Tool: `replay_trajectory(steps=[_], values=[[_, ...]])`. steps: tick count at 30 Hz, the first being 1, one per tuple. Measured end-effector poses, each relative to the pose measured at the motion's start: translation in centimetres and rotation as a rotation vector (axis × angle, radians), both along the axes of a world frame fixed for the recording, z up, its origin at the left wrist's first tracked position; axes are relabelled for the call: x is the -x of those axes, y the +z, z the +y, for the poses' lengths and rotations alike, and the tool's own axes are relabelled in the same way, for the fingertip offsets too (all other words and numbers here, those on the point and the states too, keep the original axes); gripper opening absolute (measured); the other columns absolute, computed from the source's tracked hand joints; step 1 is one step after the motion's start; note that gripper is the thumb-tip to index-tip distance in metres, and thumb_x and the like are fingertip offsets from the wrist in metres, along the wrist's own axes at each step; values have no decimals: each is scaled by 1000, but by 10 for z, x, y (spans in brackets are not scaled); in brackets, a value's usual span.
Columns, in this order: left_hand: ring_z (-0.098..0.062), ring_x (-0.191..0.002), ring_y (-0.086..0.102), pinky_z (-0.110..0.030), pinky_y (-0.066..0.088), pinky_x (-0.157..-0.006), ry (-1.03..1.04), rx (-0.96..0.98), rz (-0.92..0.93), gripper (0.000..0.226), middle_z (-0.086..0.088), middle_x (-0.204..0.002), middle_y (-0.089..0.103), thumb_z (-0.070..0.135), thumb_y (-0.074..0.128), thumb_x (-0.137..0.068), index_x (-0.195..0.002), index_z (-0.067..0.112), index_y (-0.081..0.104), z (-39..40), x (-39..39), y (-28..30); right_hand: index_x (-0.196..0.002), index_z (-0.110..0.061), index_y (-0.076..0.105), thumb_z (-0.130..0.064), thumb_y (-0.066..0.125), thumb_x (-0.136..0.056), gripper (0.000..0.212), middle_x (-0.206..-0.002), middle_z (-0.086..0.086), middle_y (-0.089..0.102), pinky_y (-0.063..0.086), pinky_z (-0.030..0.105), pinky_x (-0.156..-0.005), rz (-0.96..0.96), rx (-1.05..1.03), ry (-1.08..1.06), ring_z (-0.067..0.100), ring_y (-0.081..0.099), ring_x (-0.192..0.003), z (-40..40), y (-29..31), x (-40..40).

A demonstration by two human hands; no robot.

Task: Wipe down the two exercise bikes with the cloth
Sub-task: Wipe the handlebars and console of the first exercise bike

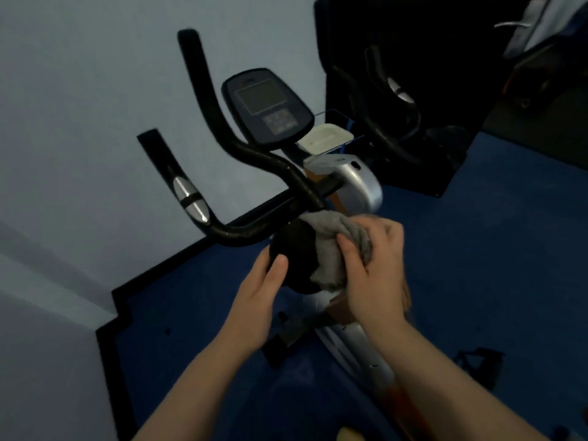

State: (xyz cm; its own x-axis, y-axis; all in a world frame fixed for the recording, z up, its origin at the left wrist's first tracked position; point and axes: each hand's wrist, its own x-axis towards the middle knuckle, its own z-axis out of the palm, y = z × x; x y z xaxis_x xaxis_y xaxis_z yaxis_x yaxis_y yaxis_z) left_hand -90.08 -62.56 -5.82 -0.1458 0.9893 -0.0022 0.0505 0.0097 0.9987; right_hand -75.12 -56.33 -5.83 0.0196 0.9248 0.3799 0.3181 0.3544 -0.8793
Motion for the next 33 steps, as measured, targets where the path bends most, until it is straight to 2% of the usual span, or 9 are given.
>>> replay_trajectory(steps=[5,10,13,16,18,22,24,29,33], values=[[13,-123,46,-5,37,-98,57,-37,32,47,25,-135,52,47,37,-91,-136,37,46,0,12,10,-124,-32,51,-9,67,-89,45,-112,-4,50,38,3,-84,-61,-60,76,-9,49,-103,-5,14,-15],[11,-121,49,-3,38,-91,32,-94,37,44,23,-130,56,39,36,-94,-135,31,48,2,10,16,-122,-30,61,-42,61,-90,35,-117,-5,45,33,-2,-84,-121,14,103,-16,42,-106,-21,17,9],[15,-124,43,-2,34,-94,29,-99,36,48,23,-137,49,40,35,-96,-141,29,44,1,7,11,-140,-36,44,-49,45,-94,48,-122,-7,45,33,-4,-83,-166,16,107,-15,43,-104,-24,20,19],[5,-134,39,-23,28,-113,48,-80,-42,46,18,-143,48,47,34,-100,-143,32,43,1,6,3,-148,-30,34,-37,51,-97,54,-129,-10,47,33,-2,-89,-177,84,145,-10,42,-111,-19,23,28],[-3,-136,41,-37,28,-117,52,-52,-90,44,14,-144,49,47,35,-101,-142,35,43,0,6,1,-142,-24,45,-32,54,-98,46,-130,-9,51,36,5,-96,-165,104,168,-4,46,-116,-16,26,31],[-5,-133,45,-42,31,-115,35,-35,-126,39,13,-142,52,46,41,-98,-138,45,43,-1,6,0,-119,-21,67,-23,58,-97,24,-117,-7,61,39,7,-93,-134,151,350,-1,54,-111,-24,22,22],[-7,-134,45,-43,31,-115,27,-38,-116,41,10,-144,50,49,42,-96,-137,47,43,-1,6,0,-112,-23,70,-21,60,-95,19,-111,-6,63,41,8,-91,-80,208,402,-1,57,-107,-29,20,13],[-6,-130,49,-42,35,-113,44,-36,-105,49,9,-141,53,44,40,-96,-143,35,40,-1,5,0,-113,-23,70,-22,60,-95,21,-111,0,67,52,31,-91,41,266,472,10,63,-104,-14,30,33],[-6,-129,50,-41,36,-112,20,-4,-144,41,11,-140,54,34,42,-101,-141,37,44,-2,12,1,-108,-24,71,-21,62,-95,16,-110,-1,66,50,26,-90,14,237,461,8,61,-105,-27,21,24]])
